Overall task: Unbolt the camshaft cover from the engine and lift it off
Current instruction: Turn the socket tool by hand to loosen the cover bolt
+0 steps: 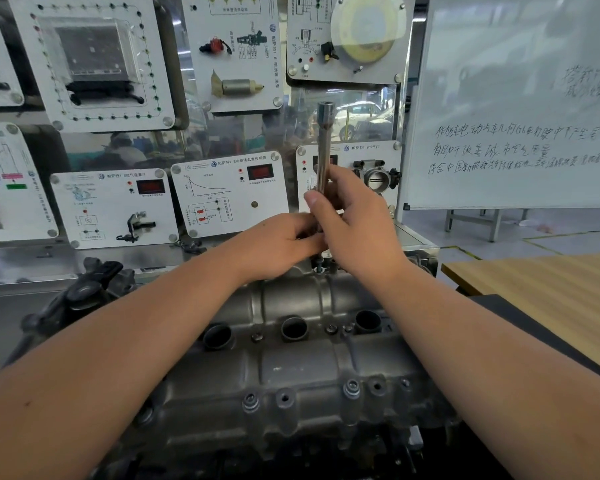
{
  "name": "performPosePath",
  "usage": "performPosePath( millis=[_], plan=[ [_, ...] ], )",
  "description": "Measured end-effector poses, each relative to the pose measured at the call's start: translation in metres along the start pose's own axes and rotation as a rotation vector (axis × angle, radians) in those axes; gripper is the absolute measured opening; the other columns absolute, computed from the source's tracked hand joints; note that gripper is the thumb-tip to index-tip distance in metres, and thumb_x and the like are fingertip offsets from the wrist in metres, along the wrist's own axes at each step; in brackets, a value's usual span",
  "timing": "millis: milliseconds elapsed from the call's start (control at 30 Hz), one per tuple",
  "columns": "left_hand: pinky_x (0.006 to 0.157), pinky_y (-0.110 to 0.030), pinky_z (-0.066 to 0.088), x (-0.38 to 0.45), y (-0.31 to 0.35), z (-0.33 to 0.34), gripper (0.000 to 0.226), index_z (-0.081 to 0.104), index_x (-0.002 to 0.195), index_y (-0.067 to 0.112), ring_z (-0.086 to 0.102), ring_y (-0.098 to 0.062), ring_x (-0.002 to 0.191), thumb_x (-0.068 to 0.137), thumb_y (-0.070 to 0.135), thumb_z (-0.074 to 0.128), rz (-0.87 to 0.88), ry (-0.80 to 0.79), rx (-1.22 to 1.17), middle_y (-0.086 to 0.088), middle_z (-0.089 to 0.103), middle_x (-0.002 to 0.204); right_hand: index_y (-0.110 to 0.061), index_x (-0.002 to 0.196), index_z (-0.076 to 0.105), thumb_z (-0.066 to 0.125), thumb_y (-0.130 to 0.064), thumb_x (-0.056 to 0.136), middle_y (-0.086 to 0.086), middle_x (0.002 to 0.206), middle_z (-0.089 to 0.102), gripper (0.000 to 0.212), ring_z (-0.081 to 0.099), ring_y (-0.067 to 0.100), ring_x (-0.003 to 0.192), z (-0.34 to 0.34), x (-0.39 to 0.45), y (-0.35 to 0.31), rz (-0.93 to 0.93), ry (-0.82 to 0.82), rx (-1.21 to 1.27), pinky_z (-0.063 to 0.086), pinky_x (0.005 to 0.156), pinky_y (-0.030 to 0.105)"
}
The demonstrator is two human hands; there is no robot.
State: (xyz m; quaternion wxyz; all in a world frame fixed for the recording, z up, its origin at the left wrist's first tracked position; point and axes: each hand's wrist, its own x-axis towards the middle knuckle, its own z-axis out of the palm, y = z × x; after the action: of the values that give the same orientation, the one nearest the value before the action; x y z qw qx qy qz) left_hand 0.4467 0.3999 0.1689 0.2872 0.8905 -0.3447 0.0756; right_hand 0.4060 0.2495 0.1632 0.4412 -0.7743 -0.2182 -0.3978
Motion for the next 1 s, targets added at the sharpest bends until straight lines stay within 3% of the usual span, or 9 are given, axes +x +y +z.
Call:
performPosePath(
  millis=[100, 267, 400, 500, 567, 700, 867, 933, 1000],
  plan=[
    [0.098, -0.047, 0.052, -0.0016, 0.0009, 0.0010, 0.032, 0.067, 0.117, 0.028, 0.067, -0.015, 0.104, 0.104, 0.049, 0.047, -0.004, -0.004, -0.023, 0.003, 0.073, 0.110, -0.010, 0.112, 0.063, 0.052, -0.016, 0.103, -0.001, 0.087, 0.068, 0.015, 0.060, 0.010, 0.080, -0.0002, 0.0001, -0.0017, -0.007, -0.024, 0.016, 0.050, 0.069, 0.026],
    [0.094, -0.045, 0.053, -0.0008, -0.0008, 0.0001, 0.028, 0.069, 0.115, 0.032, 0.069, -0.014, 0.098, 0.105, 0.049, 0.049, -0.014, 0.000, -0.010, 0.004, 0.074, 0.105, -0.013, 0.116, 0.061, 0.049, -0.019, 0.104, 0.004, 0.094, 0.072, 0.018, 0.065, 0.015, 0.085, -0.0012, -0.0005, -0.0027, 0.016, -0.063, 0.040, 0.050, 0.075, 0.035],
    [0.084, -0.030, 0.053, 0.0005, -0.0028, -0.0011, 0.021, 0.066, 0.111, 0.040, 0.065, 0.002, 0.092, 0.101, 0.053, 0.053, -0.004, 0.001, -0.004, 0.013, 0.073, 0.102, -0.024, 0.128, 0.054, 0.060, -0.024, 0.100, -0.014, 0.096, 0.071, 0.029, 0.066, 0.002, 0.091, 0.0000, -0.0020, -0.0010, 0.020, -0.026, 0.072, 0.049, 0.073, 0.010],
    [0.094, -0.038, 0.053, 0.0010, -0.0018, 0.0000, 0.028, 0.068, 0.118, 0.031, 0.068, -0.009, 0.101, 0.102, 0.050, 0.055, -0.002, -0.003, -0.012, 0.006, 0.074, 0.108, -0.017, 0.128, 0.058, 0.059, -0.022, 0.101, -0.005, 0.097, 0.072, 0.027, 0.066, 0.009, 0.088, -0.0005, -0.0011, -0.0017, 0.023, 0.010, 0.046, 0.052, 0.077, 0.024],
    [0.093, -0.037, 0.053, 0.0001, -0.0024, 0.0004, 0.018, 0.066, 0.111, 0.041, 0.067, -0.006, 0.099, 0.104, 0.048, 0.052, 0.002, -0.015, -0.029, 0.010, 0.073, 0.107, -0.013, 0.113, 0.063, 0.055, -0.019, 0.102, -0.003, 0.091, 0.070, 0.015, 0.063, 0.009, 0.082, -0.0004, -0.0005, -0.0023, 0.007, -0.016, 0.030, 0.052, 0.075, 0.029],
    [0.094, -0.038, 0.053, -0.0012, -0.0019, 0.0008, 0.015, 0.060, 0.100, 0.051, 0.066, -0.004, 0.096, 0.106, 0.049, 0.046, 0.005, -0.011, -0.013, 0.013, 0.072, 0.105, -0.013, 0.099, 0.061, 0.048, -0.019, 0.105, -0.017, 0.084, 0.065, 0.015, 0.060, -0.004, 0.078, -0.0010, 0.0007, -0.0013, 0.010, -0.070, 0.004, 0.044, 0.065, 0.012],
    [0.080, -0.024, 0.050, -0.0011, 0.0019, -0.0014, 0.021, 0.057, 0.091, 0.071, 0.062, 0.011, 0.092, 0.079, 0.079, 0.041, 0.000, -0.007, -0.012, 0.026, 0.069, 0.096, -0.019, 0.129, 0.057, 0.056, -0.024, 0.102, -0.017, 0.096, 0.070, 0.028, 0.064, -0.003, 0.092, 0.0001, -0.0011, -0.0014, 0.022, -0.040, 0.076, 0.045, 0.073, 0.007],
    [0.084, -0.030, 0.052, -0.0011, 0.0028, -0.0009, 0.031, 0.062, 0.103, 0.058, 0.065, 0.005, 0.094, 0.083, 0.076, 0.044, 0.002, -0.002, -0.006, 0.018, 0.072, 0.101, -0.017, 0.135, 0.054, 0.060, -0.024, 0.100, -0.015, 0.094, 0.069, 0.036, 0.064, -0.001, 0.089, 0.0003, -0.0012, -0.0011, 0.021, 0.006, 0.065, 0.046, 0.071, 0.006],
    [0.094, -0.040, 0.054, -0.0010, 0.0021, -0.0001, 0.030, 0.062, 0.113, 0.047, 0.067, -0.007, 0.100, 0.092, 0.064, 0.049, 0.006, -0.004, -0.009, 0.010, 0.073, 0.108, -0.015, 0.128, 0.058, 0.059, -0.021, 0.101, -0.012, 0.090, 0.069, 0.028, 0.064, 0.004, 0.085, -0.0002, -0.0012, -0.0019, 0.003, 0.025, 0.033, 0.048, 0.071, 0.012]
  ],
)
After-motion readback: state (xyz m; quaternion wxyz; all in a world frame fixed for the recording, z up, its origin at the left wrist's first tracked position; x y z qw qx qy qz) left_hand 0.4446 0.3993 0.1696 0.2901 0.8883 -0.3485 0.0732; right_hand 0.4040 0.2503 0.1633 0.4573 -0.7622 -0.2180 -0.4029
